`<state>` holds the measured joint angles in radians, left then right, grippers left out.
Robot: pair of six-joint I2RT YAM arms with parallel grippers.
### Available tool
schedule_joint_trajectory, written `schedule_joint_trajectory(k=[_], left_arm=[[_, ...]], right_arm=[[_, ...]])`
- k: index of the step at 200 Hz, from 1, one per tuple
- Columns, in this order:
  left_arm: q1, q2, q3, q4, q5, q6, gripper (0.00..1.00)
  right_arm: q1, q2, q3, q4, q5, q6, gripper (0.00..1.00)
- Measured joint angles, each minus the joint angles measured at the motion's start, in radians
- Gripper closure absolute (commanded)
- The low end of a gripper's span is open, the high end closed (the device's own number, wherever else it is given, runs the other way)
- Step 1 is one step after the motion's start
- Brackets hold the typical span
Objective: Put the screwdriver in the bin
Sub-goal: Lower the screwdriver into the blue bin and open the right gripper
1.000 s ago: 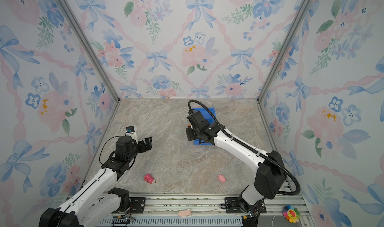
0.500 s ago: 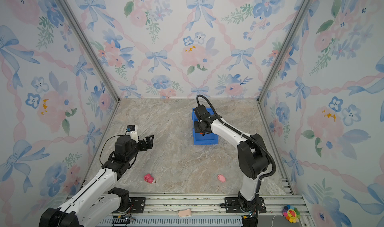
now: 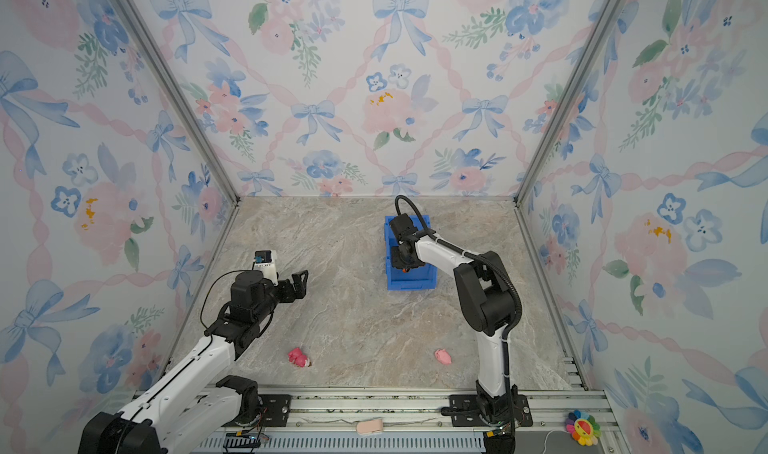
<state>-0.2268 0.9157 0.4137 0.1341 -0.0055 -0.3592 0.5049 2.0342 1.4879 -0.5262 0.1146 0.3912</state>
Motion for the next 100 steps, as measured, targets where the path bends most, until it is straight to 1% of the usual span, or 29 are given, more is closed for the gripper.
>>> schedule_joint_trajectory(k=[46, 79, 100], left_arm=[[0.000, 0.011, 0.003, 0.004, 0.000, 0.012, 0.02], [0.000, 0.010, 0.003, 0.008, 0.000, 0.018, 0.02], [0.000, 0.006, 0.003, 0.007, -0.001, 0.018, 0.02]], right_arm=[[0.002, 0.001, -0.011, 0.023, -0.002, 0.013, 0.50], [0.015, -0.009, -0.011, 0.021, 0.016, -0.003, 0.43], [0.027, -0.062, -0.013, 0.013, 0.032, -0.013, 0.39]])
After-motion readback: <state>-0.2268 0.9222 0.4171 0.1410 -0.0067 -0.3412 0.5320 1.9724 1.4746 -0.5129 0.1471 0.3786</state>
